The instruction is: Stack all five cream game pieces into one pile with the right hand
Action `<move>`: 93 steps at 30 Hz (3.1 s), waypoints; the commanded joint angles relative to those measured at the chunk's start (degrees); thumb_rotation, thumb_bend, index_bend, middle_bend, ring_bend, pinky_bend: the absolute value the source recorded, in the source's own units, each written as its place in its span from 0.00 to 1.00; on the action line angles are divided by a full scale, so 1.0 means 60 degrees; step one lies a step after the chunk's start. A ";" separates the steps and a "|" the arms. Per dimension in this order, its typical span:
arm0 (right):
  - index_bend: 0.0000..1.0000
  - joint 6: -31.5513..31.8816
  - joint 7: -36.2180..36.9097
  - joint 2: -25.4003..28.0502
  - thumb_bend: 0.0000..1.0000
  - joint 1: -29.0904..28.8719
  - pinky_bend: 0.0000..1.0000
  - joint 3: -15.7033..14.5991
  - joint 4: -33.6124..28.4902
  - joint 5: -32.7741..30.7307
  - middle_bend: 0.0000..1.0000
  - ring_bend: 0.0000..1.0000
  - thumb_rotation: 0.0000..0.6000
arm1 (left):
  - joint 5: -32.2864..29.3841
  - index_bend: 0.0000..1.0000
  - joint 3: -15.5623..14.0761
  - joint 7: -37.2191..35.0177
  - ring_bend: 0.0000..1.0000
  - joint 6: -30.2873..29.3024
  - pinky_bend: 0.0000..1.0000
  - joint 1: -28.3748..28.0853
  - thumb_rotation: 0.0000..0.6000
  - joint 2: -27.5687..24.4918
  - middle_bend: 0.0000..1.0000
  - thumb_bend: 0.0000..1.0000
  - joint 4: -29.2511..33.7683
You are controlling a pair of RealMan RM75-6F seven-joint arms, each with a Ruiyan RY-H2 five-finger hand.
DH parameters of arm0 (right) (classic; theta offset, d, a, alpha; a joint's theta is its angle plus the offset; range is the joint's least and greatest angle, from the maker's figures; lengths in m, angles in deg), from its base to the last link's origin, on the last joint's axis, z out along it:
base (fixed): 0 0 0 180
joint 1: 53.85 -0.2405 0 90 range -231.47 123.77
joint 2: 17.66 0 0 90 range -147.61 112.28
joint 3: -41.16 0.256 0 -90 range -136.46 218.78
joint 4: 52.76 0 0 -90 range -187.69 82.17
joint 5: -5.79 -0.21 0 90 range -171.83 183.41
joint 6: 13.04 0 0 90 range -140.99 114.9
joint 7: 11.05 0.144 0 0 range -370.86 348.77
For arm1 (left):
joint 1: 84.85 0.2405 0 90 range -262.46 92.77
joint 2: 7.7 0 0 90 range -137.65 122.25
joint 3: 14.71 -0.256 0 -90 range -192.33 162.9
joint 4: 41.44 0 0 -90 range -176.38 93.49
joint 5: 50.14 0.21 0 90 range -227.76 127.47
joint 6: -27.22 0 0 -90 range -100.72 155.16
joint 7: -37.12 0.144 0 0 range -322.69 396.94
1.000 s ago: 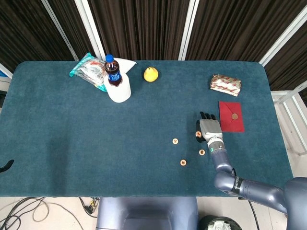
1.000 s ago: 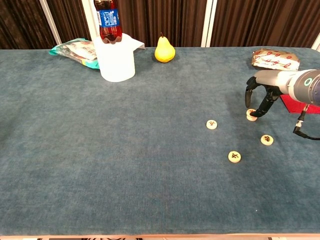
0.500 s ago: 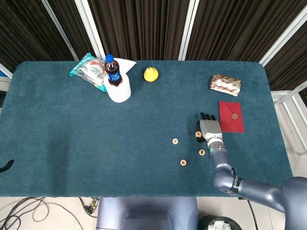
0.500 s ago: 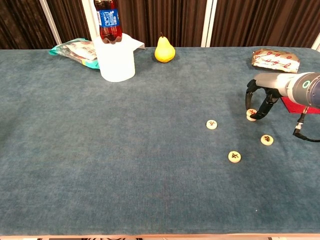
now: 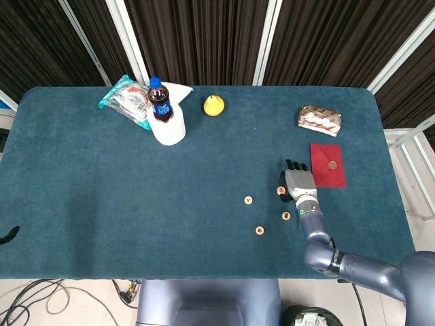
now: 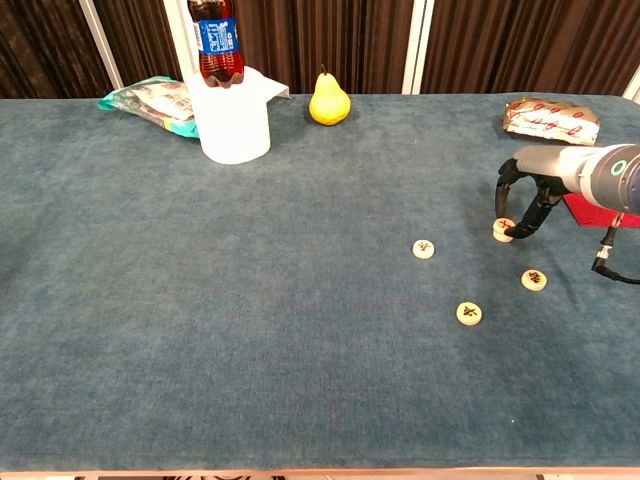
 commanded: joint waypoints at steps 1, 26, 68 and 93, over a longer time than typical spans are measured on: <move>0.48 0.0006 0.0030 0.0019 0.39 -0.0002 0.00 0.0018 -0.0042 0.0046 0.00 0.00 1.00 | 0.0000 0.06 0.0000 -0.0002 0.00 0.0001 0.00 0.0000 1.00 -0.0001 0.00 0.16 0.0002; 0.36 0.2497 0.1388 0.1751 0.39 0.2014 0.00 -0.0910 -0.3759 0.3126 0.00 0.00 1.00 | -0.0051 0.06 0.0024 0.0025 0.00 0.0029 0.00 -0.0017 1.00 -0.0004 0.00 0.16 0.0049; 0.42 0.2218 0.1807 0.0024 0.39 0.3152 0.00 -0.0915 -0.1967 0.3931 0.00 0.00 1.00 | -0.0100 0.06 0.0034 0.0101 0.00 0.0034 0.00 -0.0020 1.00 0.0003 0.00 0.16 0.0074; 0.47 0.1924 0.1517 -0.0157 0.39 0.3124 0.00 -0.0624 -0.1713 0.3823 0.00 0.00 1.00 | -0.0128 0.06 0.0044 0.0149 0.00 0.0034 0.00 -0.0025 1.00 0.0009 0.00 0.16 0.0091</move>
